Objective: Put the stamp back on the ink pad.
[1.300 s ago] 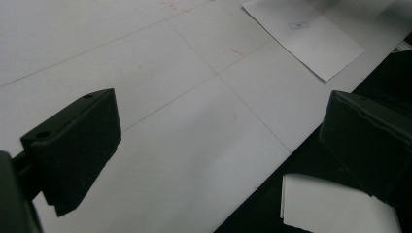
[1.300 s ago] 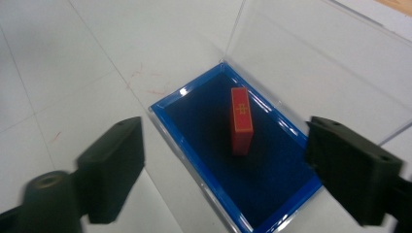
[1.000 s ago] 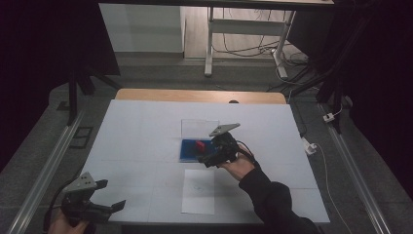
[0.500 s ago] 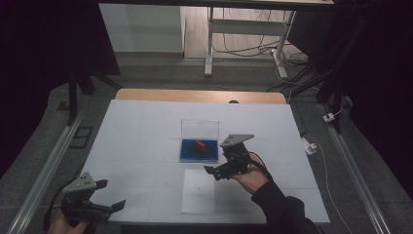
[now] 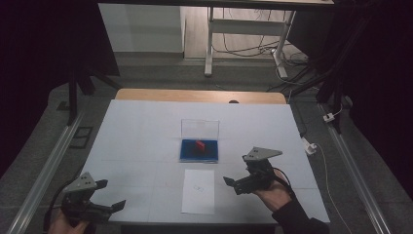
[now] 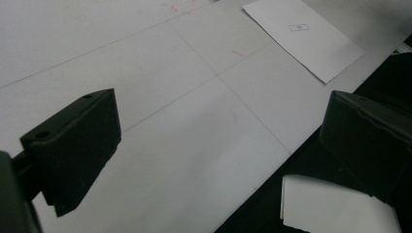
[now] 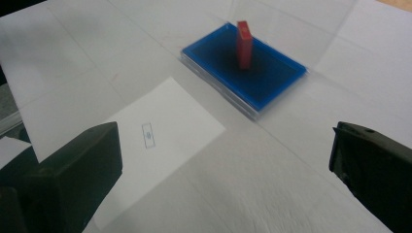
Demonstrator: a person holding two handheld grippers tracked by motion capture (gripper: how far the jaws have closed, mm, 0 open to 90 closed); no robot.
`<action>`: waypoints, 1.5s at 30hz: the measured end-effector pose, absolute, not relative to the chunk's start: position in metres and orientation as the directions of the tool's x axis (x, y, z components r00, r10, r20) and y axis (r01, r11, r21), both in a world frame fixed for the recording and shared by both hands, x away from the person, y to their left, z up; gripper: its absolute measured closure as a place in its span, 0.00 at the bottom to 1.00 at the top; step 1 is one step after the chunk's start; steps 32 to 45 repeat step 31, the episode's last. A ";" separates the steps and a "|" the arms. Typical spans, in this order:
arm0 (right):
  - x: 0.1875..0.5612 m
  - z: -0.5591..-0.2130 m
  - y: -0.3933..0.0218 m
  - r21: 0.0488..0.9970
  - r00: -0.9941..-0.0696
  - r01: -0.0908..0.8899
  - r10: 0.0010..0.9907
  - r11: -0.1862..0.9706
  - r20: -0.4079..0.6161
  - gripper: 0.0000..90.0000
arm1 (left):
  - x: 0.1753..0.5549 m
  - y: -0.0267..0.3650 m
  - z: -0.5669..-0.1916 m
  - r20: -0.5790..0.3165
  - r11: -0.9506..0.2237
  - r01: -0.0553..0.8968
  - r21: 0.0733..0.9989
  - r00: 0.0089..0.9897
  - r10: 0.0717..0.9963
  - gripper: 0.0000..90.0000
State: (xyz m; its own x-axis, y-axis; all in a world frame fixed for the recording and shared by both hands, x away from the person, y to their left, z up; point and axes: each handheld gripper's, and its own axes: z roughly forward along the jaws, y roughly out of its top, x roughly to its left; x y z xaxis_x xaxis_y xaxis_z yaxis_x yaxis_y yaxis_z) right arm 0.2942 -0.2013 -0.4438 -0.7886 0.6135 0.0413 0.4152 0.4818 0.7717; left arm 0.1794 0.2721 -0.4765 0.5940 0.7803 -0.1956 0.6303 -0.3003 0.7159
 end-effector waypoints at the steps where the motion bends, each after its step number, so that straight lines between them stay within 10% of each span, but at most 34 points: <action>1: 0.292 -0.444 -0.206 0.772 -0.783 0.419 0.620 0.478 0.041 0.00 | 0.179 0.272 -0.477 -0.195 -0.300 0.630 0.716 0.593 0.781 0.02; 45: 0.243 -0.457 -0.295 0.746 -0.605 0.563 0.792 0.354 0.080 0.00 | 0.179 0.272 -0.476 -0.196 -0.297 0.631 0.717 0.591 0.783 0.02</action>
